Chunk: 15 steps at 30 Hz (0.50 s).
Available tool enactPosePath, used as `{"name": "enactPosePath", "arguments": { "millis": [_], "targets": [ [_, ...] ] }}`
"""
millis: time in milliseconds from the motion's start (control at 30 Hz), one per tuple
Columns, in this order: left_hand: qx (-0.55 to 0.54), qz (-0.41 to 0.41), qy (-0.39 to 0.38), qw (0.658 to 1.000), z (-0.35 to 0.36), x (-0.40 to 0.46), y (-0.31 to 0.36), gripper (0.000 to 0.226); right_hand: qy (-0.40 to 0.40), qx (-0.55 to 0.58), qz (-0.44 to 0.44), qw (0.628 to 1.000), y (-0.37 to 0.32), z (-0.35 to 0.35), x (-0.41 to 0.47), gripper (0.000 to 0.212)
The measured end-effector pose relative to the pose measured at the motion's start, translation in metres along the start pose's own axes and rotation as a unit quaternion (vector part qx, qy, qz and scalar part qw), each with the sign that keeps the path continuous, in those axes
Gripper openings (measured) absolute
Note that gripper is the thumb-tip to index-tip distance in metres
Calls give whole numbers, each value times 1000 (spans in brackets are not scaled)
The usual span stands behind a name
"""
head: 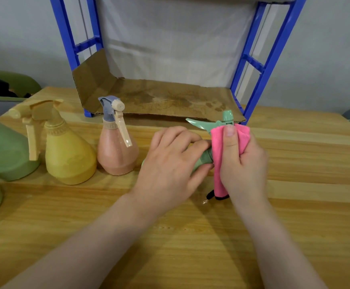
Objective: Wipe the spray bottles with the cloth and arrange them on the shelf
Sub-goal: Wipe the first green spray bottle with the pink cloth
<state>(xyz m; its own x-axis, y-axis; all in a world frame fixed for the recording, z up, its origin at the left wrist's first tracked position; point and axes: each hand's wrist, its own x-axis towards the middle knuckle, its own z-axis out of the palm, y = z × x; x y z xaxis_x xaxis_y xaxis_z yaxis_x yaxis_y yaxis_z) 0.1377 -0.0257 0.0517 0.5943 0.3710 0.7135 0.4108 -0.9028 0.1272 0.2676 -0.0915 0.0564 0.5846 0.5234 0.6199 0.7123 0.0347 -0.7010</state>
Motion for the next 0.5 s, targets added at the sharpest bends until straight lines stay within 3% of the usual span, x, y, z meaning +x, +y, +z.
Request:
{"name": "enactPosePath", "arguments": {
  "millis": [67, 167, 300, 367, 500],
  "targets": [
    [1, -5, -1, 1000, -1, -1, 1, 33, -6, 30, 23, 999, -1, 1, 0, 40],
    [-4, -13, 13, 1000, -3, 1, -1, 33, -59, 140, 68, 986, -5, -2, 6, 22],
    [-5, -20, 26, 999, -6, 4, -7, 33, -147, 217, 154, 953, -6, -5, 10, 39],
    [-4, -24, 29, 999, -6, 4, -9, 32, -180, 219, 187, 941, -7, -6, 8, 50],
    [-1, -48, 39, 998, -4, 3, -11, 28, -223, 114, 157, 955, -14, -6, 3, 54]
  ]
}}
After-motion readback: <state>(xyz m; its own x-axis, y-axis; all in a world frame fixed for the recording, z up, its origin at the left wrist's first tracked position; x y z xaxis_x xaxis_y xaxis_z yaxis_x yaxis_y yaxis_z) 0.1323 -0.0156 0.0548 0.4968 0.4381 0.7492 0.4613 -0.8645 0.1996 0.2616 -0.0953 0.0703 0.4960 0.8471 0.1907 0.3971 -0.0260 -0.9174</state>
